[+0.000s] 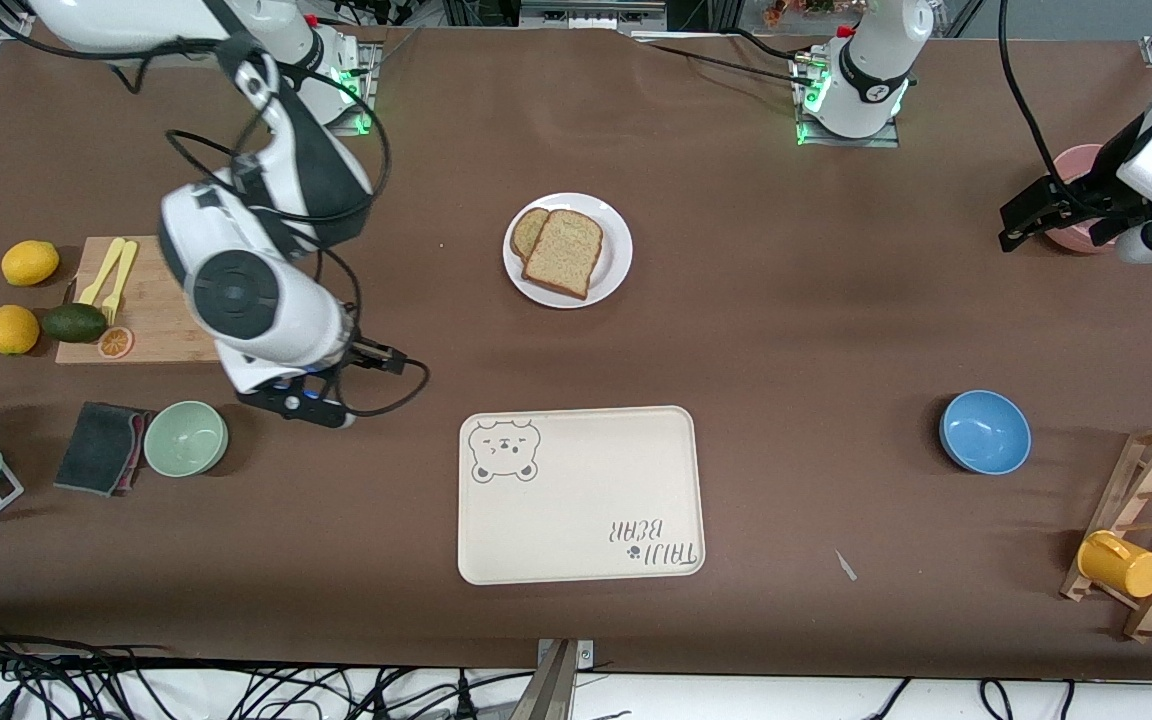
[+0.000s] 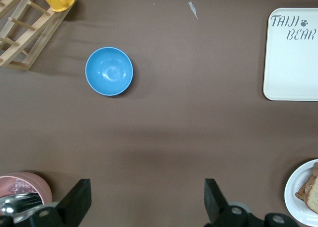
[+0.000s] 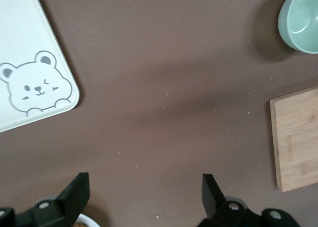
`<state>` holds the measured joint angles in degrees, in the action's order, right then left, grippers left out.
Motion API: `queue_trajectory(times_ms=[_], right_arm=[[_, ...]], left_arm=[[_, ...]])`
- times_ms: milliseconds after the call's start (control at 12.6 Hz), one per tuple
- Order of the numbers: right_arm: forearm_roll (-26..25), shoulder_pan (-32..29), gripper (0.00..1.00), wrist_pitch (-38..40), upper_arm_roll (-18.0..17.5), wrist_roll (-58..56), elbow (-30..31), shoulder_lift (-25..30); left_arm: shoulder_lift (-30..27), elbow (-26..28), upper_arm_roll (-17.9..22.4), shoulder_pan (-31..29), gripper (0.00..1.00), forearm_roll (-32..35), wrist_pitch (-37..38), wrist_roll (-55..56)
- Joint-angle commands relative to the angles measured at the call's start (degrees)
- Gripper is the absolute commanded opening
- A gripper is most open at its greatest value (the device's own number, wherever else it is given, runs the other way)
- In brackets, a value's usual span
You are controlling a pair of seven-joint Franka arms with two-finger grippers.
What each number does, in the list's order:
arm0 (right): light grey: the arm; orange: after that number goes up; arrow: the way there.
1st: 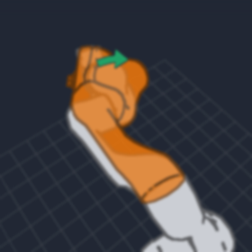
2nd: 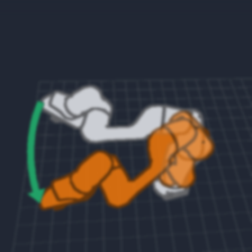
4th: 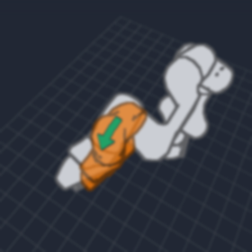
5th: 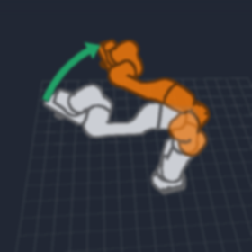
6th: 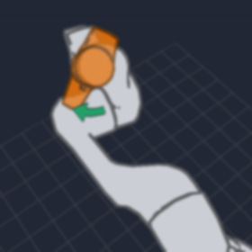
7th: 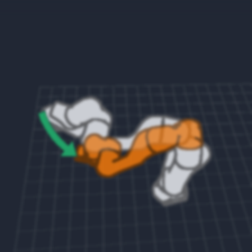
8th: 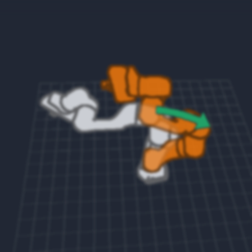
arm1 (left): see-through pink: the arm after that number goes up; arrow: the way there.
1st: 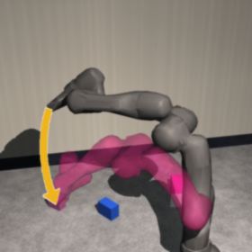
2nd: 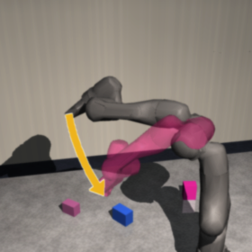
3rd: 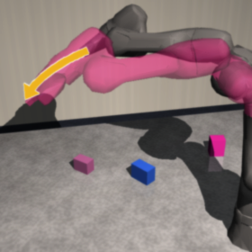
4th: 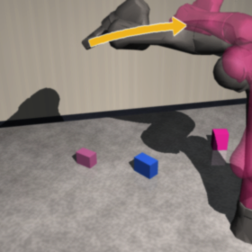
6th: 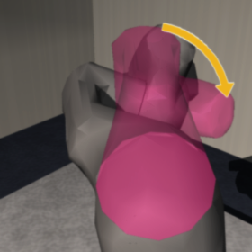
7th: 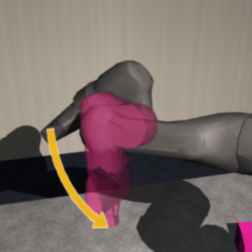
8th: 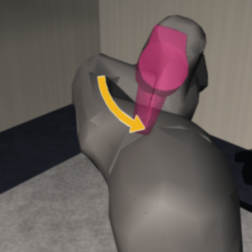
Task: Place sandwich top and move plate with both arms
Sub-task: 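Withdraw the right gripper while the left gripper reaches toward the plate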
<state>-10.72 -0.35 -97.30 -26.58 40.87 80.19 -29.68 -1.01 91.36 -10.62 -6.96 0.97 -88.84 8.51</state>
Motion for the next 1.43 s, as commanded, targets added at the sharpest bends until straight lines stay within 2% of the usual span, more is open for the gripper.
queue_trajectory(times_ms=[0, 238, 397, 556, 715, 874, 1032, 1112, 1191, 1350], right_arm=[[2.98, -3.42, 1.0, 1.58, 0.03, -5.7, 1.46, 4.88], [2.98, -3.87, 1.0, 3.94, 3.8, -7.28, 1.46, 6.56], [2.98, -4.13, 1.0, 4.92, 4.95, -12.45, 1.46, 9.27], [3.07, -4.22, 1.0, 4.92, 8.89, -20.52, 1.46, 10.25], [3.07, -4.22, 1.0, 5.1, 11.28, -22.14, 1.46, 12.0], [3.16, -4.22, 1.0, 5.1, 12.08, -23.28, 1.81, 13.15], [3.16, -4.39, 1.0, 4.84, 12.6, -24.78, 1.98, 13.94], [4.29, -5.53, 1.0, 4.92, 12.52, -25.39, 2.16, 15.08], [7.52, -7.63, 1.0, 4.84, 12.43, -25.57, 2.16, 15.52], [9.66, -7.48, 1.0, 4.23, 14.52, -28.11, 3.65, 17.28]], left_arm=[[0.74, -1.37, 0.08, -0.34, 1.0, -1.41, 1.48, -0.16], [1.7, -0.75, 0.08, -0.43, 1.0, -1.41, 1.57, 0.37], [3.98, -0.92, 0.08, -0.51, 1.0, -1.41, 1.48, 0.28], [5.83, -0.66, -0.01, -0.6, 1.0, -1.41, 1.48, 0.1], [7.15, -0.4, -0.01, -0.52, 1.0, -1.59, 1.48, -0.07], [8.47, -0.31, 0.08, -0.95, 1.0, -6.3, 1.39, -0.34], [8.74, 2.4, 0.17, -0.87, 1.0, -8.53, -0.87, -0.34], [8.05, 5.2, 0.08, -0.78, 1.0, -8.7, -3.24, -0.42], [7.26, 7.32, 0.08, -0.34, 1.0, -9.49, -4.92, -0.43], [6.98, 11.89, 0.16, -0.25, 1.0, -15.35, -7.65, -2.43]])
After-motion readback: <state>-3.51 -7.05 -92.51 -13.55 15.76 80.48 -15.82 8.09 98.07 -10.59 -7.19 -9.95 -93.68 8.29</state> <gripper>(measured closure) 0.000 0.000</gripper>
